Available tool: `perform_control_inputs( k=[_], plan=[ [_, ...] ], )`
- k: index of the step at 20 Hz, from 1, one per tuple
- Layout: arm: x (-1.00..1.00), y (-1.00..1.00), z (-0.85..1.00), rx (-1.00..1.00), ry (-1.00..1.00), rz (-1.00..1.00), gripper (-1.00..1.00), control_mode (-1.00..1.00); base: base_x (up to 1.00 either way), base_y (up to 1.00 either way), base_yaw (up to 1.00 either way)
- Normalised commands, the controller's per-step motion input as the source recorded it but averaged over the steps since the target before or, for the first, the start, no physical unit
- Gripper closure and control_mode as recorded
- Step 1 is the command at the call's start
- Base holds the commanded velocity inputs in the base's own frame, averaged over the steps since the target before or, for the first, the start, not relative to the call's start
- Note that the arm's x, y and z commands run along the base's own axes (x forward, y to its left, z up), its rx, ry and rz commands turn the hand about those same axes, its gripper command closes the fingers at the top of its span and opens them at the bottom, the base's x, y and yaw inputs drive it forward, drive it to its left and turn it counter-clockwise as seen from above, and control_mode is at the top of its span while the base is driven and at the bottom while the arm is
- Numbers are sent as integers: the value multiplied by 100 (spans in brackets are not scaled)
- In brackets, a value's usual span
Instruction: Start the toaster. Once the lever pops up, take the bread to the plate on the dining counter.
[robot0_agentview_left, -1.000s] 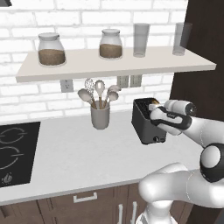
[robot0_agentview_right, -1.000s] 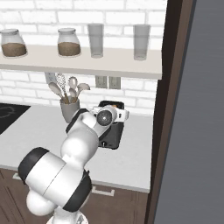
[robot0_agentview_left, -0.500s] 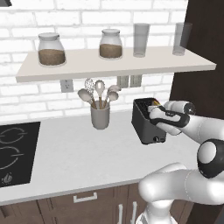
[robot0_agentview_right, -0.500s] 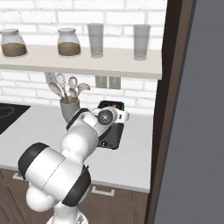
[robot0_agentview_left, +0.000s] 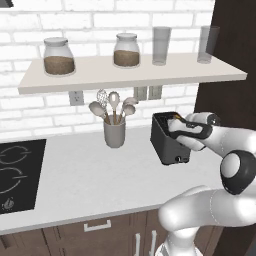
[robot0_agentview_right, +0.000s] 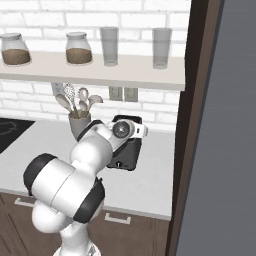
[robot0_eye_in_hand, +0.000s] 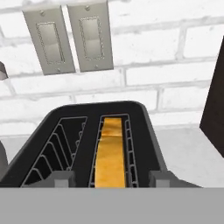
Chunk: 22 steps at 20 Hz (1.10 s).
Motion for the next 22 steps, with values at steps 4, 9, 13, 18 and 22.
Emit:
perform_control_inputs(
  k=[4,9,13,18,22],
  plan=[
    [4,0,0,0,2,0,100,-100,0,0,0],
    [-3,0,-2,0,8,0,100,-100,0,0,0],
    [-35,-3,21,1,1,-2,100,-100,0,0,0],
    [-33,0,52,4,-7,-4,100,-100,0,0,0],
    [-31,0,41,5,-8,0,100,-100,0,0,0]
  ],
)
